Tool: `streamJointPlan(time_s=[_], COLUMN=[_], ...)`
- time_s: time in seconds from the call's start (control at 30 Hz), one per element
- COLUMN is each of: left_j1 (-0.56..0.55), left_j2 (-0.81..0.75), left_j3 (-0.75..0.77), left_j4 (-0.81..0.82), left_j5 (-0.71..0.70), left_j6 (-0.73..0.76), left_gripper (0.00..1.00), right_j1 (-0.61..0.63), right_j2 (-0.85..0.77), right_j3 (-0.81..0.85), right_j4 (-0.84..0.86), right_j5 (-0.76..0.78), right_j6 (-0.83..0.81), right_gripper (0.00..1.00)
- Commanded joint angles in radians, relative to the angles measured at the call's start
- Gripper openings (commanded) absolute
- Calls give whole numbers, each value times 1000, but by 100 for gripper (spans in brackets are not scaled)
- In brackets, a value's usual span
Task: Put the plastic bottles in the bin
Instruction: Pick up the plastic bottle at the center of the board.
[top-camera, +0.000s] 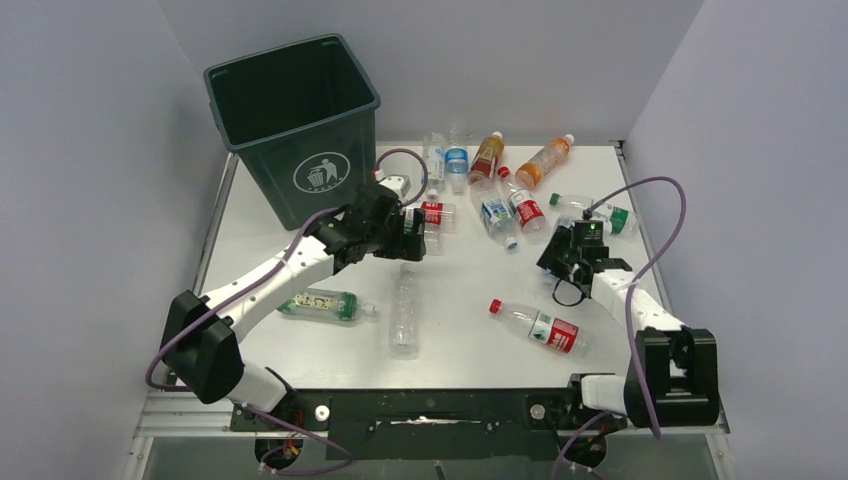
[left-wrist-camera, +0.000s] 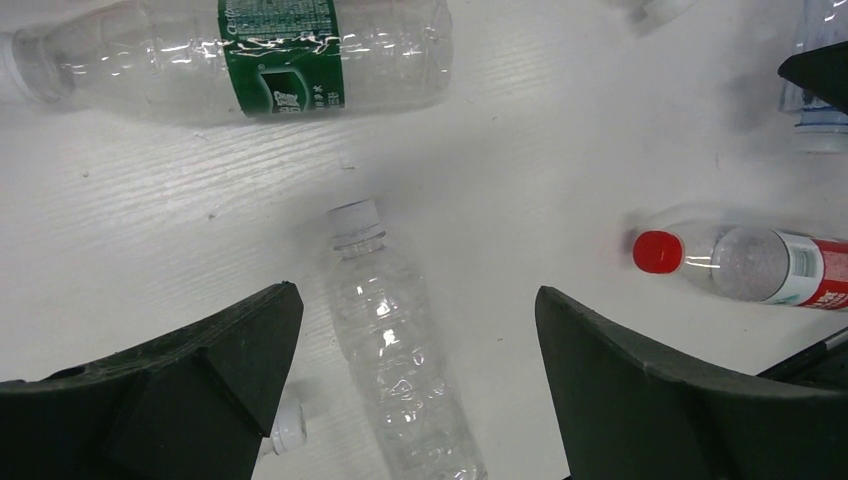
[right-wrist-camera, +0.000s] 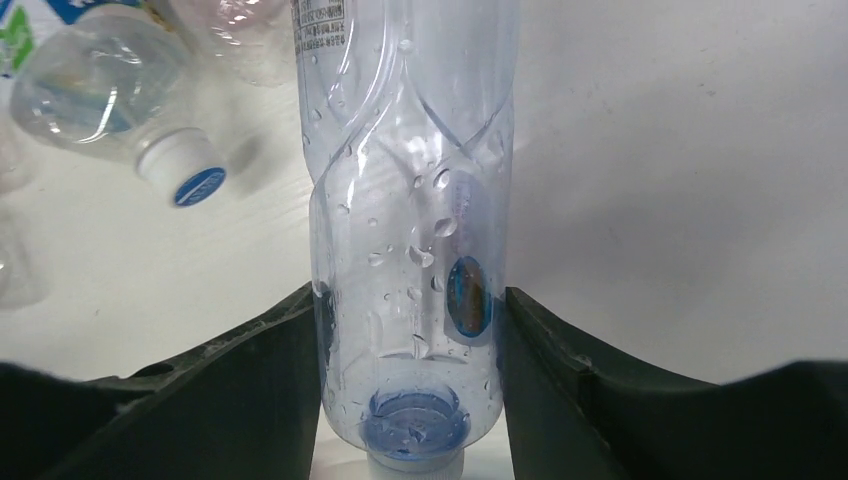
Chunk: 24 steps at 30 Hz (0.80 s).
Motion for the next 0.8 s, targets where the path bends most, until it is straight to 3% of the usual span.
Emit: streamJointPlan(time_s=[0.0,0.43,0.77], left_j1=[-6,-7,-6], left_j2=[-54,-78,-117], left_j3=[17,-15,-73], left_j4=[96,196,302], left_j5=[70,197,270], left_j6=[-6,-75,-159], left_gripper=[89,89,89], right_j1=[16,124,251], right_j2=[-109,-275,-288], right_j3=[18,52,55], right_j4=[-26,-43,39], right_j5=[-32,-141,-180], right_j6=[-35,-113,-98], right_gripper=[48,49,49])
